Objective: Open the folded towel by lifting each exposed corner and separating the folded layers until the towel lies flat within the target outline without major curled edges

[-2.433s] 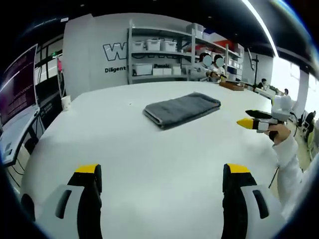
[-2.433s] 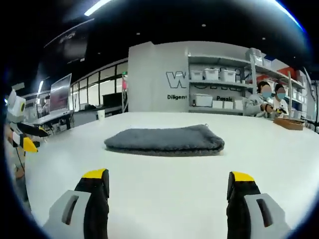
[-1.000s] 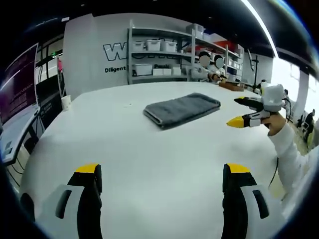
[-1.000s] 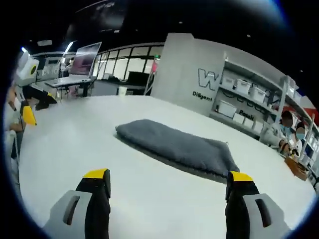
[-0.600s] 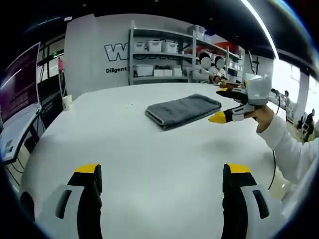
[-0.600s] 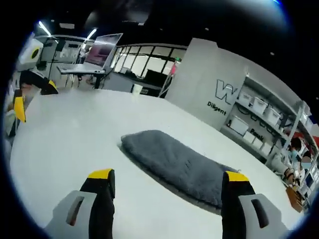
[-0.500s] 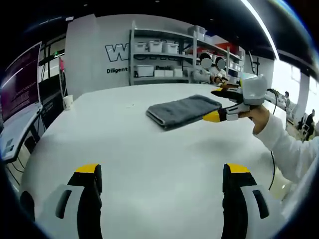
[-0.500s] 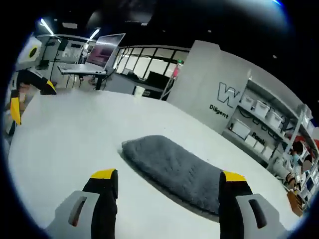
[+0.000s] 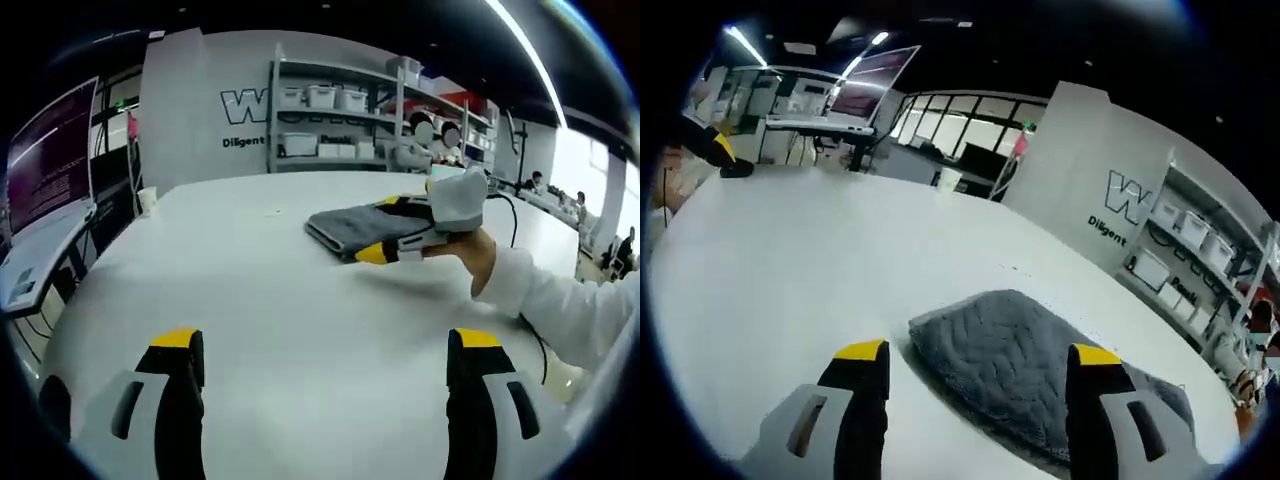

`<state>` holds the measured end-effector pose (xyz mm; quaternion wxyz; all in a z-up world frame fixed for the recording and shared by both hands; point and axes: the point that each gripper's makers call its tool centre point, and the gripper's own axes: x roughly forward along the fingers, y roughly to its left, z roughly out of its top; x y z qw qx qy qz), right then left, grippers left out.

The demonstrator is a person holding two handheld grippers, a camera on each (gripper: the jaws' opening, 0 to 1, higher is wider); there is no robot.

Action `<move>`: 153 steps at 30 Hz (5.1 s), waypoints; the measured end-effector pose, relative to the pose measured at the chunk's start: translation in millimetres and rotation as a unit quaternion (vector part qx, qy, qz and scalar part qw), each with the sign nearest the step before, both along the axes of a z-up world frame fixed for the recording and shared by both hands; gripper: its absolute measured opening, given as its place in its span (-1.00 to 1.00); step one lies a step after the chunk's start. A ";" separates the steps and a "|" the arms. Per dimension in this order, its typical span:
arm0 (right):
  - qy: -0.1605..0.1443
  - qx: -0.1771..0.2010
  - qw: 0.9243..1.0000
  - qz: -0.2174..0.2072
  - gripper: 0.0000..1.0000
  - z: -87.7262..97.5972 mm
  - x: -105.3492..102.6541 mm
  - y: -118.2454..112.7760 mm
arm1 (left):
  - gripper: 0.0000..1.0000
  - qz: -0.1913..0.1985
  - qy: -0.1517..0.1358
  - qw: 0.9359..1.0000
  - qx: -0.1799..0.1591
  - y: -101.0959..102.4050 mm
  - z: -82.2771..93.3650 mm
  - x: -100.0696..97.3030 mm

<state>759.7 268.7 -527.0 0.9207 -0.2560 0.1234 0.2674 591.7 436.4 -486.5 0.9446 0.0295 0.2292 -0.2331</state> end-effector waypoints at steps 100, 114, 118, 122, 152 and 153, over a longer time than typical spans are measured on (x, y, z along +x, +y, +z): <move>-0.096 0.157 0.977 -0.111 -1.00 18.1 50.3 -136.6 | 0.99 -0.001 0.007 1.000 0.002 -2.4 -8.1 0.1; -0.102 0.173 0.969 -0.144 -1.00 19.8 61.5 -167.7 | 0.99 -0.001 0.009 1.000 0.002 -2.2 -9.2 -0.1; -0.102 0.178 0.967 -0.153 -1.00 20.0 61.3 -175.8 | 0.99 -0.001 0.010 1.000 0.003 -2.4 -9.3 0.5; -0.103 0.181 0.965 -0.161 -1.00 19.7 61.7 -183.5 | 0.99 -0.001 0.010 1.000 0.003 -2.6 -9.3 0.8; -0.109 0.190 0.955 -0.199 -1.00 19.4 58.9 -224.8 | 0.99 0.000 0.013 1.000 0.005 -1.0 -10.0 2.3; -0.109 0.190 0.955 -0.200 -1.00 19.5 58.8 -226.1 | 0.99 0.000 0.013 1.000 0.005 -1.1 -9.9 2.3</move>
